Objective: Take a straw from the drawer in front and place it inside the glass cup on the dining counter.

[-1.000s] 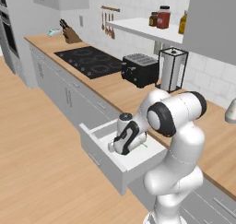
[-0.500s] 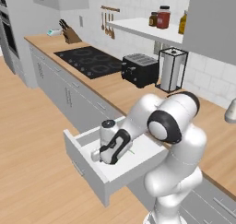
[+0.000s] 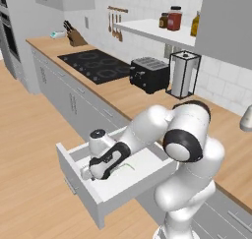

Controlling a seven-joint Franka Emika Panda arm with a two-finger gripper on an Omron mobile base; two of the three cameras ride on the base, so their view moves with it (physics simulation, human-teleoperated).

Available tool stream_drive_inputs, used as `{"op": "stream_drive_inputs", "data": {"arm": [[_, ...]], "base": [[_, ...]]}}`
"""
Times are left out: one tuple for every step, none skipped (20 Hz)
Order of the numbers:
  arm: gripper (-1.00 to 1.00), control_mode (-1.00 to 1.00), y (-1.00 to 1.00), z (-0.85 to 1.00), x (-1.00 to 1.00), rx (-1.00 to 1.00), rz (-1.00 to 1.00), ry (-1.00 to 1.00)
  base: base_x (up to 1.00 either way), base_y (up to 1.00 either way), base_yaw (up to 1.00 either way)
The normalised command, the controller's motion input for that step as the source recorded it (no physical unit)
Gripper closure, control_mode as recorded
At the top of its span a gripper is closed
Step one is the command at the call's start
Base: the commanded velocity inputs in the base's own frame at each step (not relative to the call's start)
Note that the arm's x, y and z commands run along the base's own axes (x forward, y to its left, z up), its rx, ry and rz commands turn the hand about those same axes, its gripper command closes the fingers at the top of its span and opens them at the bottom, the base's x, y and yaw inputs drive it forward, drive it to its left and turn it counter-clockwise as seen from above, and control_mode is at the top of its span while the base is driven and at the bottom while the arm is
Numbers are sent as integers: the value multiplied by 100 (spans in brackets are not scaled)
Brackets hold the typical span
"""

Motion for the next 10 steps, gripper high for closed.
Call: {"op": "stream_drive_inputs", "data": {"arm": [[-100,-100,-66,39,23,0,-1,0],[-100,-100,-81,30,34,0,-1,0],[-100,-100,-90,24,46,0,-1,0],[-100,-100,-96,21,50,0,0,0],[-100,-100,-100,9,55,0,0,1],[-100,-100,-100,2,56,0,0,2],[-100,-100,-100,0,54,0,0,2],[-100,-100,-100,0,52,0,0,2],[-100,-100,-97,0,51,0,0,3],[-100,-100,-85,-7,47,0,0,4]], "base": [[0,0,0],[0,0,0],[0,0,0],[0,0,0],[0,0,0],[0,0,0],[0,0,0],[0,0,0],[0,0,0],[0,0,0]]}}
